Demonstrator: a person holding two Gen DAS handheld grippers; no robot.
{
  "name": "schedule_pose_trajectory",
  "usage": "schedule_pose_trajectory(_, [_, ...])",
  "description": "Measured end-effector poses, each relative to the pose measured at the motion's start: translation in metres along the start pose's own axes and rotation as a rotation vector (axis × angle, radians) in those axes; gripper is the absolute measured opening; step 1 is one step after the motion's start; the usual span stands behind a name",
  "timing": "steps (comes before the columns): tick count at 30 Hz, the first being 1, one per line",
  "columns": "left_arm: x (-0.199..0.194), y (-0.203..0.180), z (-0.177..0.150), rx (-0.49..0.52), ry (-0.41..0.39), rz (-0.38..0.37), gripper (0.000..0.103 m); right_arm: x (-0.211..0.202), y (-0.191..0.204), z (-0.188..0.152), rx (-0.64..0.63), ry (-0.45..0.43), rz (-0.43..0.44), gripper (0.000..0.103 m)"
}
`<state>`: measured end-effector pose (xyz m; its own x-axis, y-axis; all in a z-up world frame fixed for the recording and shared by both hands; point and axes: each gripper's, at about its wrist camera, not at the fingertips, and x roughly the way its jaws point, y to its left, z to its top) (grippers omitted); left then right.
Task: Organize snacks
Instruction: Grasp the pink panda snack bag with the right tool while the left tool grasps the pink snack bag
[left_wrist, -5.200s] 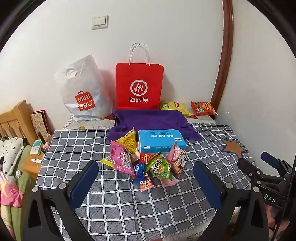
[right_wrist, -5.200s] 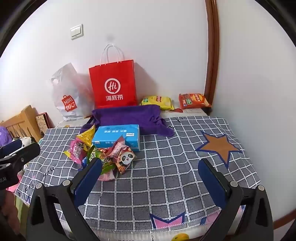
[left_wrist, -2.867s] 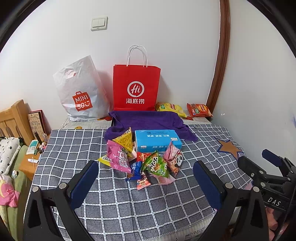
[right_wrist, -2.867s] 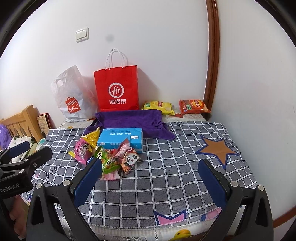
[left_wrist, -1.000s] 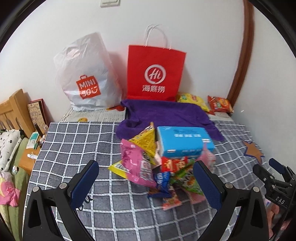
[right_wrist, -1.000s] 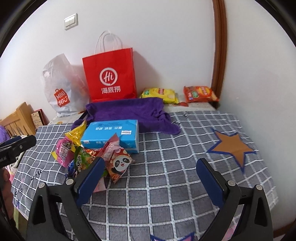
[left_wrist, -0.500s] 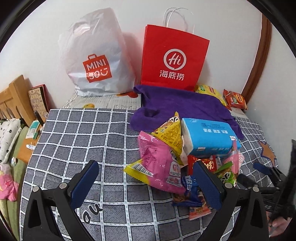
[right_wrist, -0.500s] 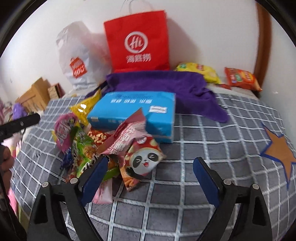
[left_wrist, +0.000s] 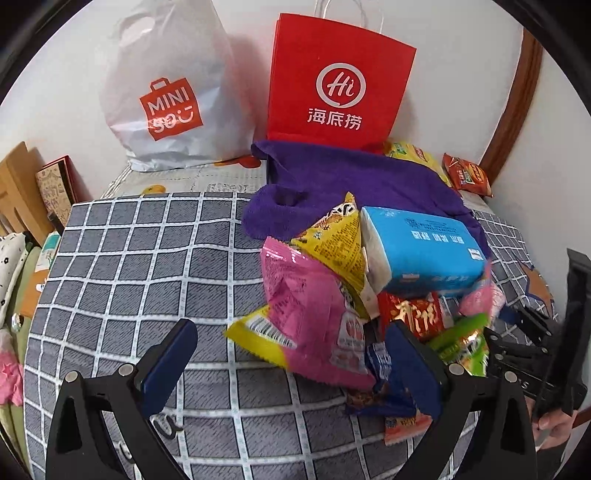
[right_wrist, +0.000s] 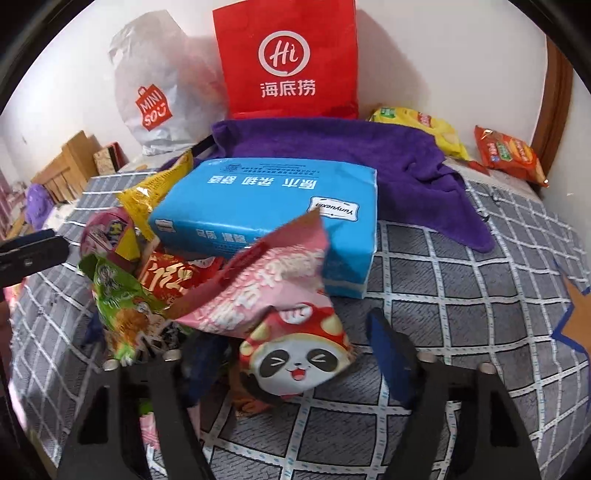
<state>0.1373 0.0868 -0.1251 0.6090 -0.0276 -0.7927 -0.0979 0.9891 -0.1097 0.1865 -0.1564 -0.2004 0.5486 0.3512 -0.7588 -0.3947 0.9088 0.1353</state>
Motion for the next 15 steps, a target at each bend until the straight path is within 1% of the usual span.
schedule_pose_trajectory(1, [0.004, -0.001, 0.002, 0.004, 0.004, -0.001, 0.102, -0.001, -0.001, -0.001, 0.006, 0.0, 0.013, 0.058])
schedule_pose_trajectory(8, [0.027, -0.006, 0.01, 0.032, 0.037, -0.019, 0.102, -0.02, -0.012, -0.008, 0.031, -0.033, -0.012, 0.057])
schedule_pose_trajectory(11, [0.037, -0.009, 0.011, 0.043, 0.056, -0.031, 0.098, -0.029, -0.02, -0.012, 0.06, -0.045, -0.03, 0.057])
schedule_pose_trajectory(12, [0.04, -0.01, 0.011, 0.046, 0.06, -0.031, 0.095, -0.031, -0.022, -0.013, 0.069, -0.045, -0.042, 0.057])
schedule_pose_trajectory(13, [0.043, -0.011, 0.01, 0.049, 0.067, -0.033, 0.086, -0.033, -0.024, -0.014, 0.076, -0.045, -0.051, 0.057])
schedule_pose_trajectory(15, [0.045, -0.01, 0.009, 0.048, 0.073, -0.039, 0.075, -0.035, -0.027, -0.016, 0.087, -0.044, -0.059, 0.057])
